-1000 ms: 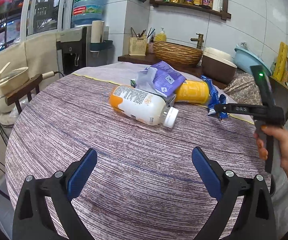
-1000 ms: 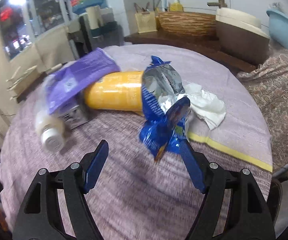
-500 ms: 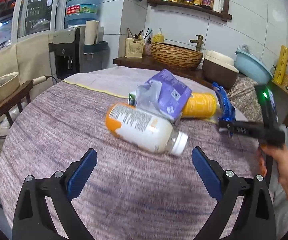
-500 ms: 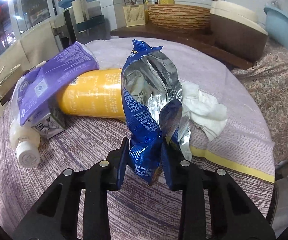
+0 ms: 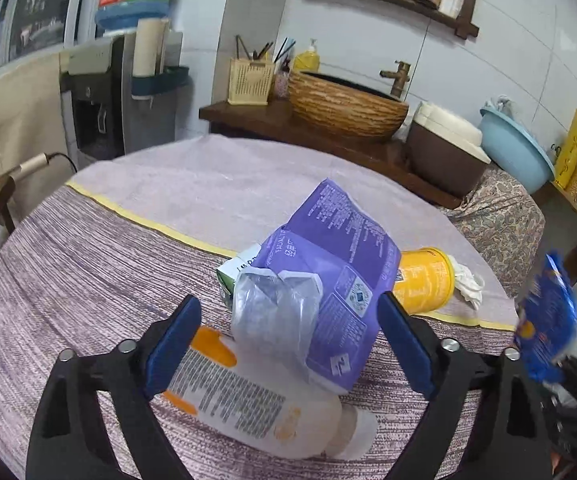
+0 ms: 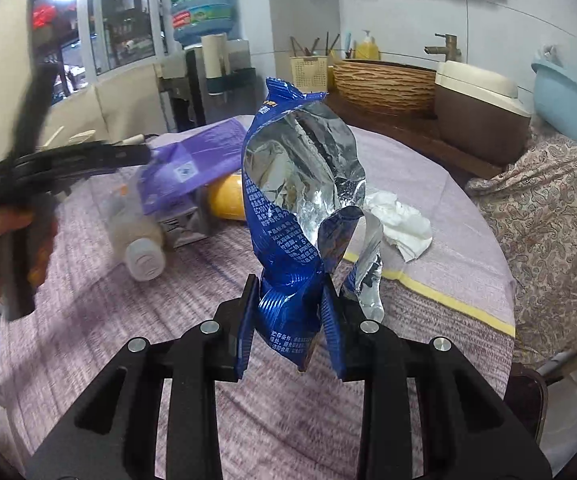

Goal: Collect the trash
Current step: 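Grasp the blue chip bag with the right tool while the left tool grasps the purple snack bag, then carry both bags over the black bin and release them from both tools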

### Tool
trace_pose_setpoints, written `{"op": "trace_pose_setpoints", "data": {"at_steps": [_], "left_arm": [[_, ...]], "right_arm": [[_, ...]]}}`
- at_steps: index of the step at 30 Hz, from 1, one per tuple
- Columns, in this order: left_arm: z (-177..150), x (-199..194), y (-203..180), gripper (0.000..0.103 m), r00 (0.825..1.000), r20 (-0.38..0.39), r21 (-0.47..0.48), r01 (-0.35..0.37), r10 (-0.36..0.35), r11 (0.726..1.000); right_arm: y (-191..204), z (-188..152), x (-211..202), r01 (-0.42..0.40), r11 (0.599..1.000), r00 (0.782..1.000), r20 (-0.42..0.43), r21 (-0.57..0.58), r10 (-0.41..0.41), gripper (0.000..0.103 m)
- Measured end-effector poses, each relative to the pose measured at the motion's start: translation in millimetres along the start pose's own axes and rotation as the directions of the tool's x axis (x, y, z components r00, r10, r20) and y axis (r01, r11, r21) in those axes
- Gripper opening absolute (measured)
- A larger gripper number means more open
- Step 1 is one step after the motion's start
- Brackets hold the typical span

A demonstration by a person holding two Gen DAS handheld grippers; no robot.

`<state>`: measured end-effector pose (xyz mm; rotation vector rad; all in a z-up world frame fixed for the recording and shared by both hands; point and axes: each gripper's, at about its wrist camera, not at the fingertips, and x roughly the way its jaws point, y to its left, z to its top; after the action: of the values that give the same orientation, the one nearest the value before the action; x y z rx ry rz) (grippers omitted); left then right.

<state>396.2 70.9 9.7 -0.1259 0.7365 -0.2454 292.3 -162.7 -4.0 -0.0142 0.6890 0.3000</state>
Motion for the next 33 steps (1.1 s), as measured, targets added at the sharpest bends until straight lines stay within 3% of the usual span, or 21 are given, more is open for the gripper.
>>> {"op": "trace_pose_setpoints", "data": {"at_steps": [1, 4, 6, 10, 12, 20, 27, 33], "left_arm": [[1, 4, 1, 0.068, 1.000, -0.010, -0.007, 0.001, -0.001, 1.000], [-1, 10, 3, 0.045, 0.999, -0.035, -0.019, 0.008, -0.009, 1.000], [-4, 10, 3, 0.042, 0.999, -0.031, -0.018, 0.009, -0.010, 1.000], [-10, -1, 2, 0.018, 1.000, 0.010, -0.012, -0.016, 0.016, 1.000], [-12, -10, 2, 0.013, 0.999, 0.038, -0.013, -0.021, 0.022, 1.000], [-33, -72, -9, 0.008, 0.983, 0.185, -0.015, -0.020, 0.022, 1.000], [-80, -128, -53, 0.008, 0.956, 0.293, 0.058, 0.007, -0.024, 0.998], [-128, -144, -103, 0.008, 0.951, 0.278, 0.103, 0.113, -0.137, 0.988]], "right_arm": [[1, -4, -6, -0.008, 1.000, 1.000, 0.005, -0.004, 0.008, 0.031], [4, -12, -19, -0.021, 1.000, 1.000, 0.017, -0.013, 0.022, 0.031], [4, -16, -24, -0.023, 1.000, 0.999, 0.023, -0.018, 0.023, 0.031], [3, -23, -31, -0.013, 1.000, 0.999, 0.037, -0.027, 0.014, 0.031], [4, -26, -33, -0.011, 0.999, 0.999, 0.045, -0.031, 0.012, 0.031], [5, -41, -43, -0.043, 0.999, 0.997, 0.070, -0.002, 0.043, 0.031], [-4, -65, -65, -0.065, 0.996, 0.993, 0.104, 0.057, 0.059, 0.031], [-29, -103, -94, -0.048, 0.987, 0.992, 0.124, 0.151, 0.030, 0.031]]}}
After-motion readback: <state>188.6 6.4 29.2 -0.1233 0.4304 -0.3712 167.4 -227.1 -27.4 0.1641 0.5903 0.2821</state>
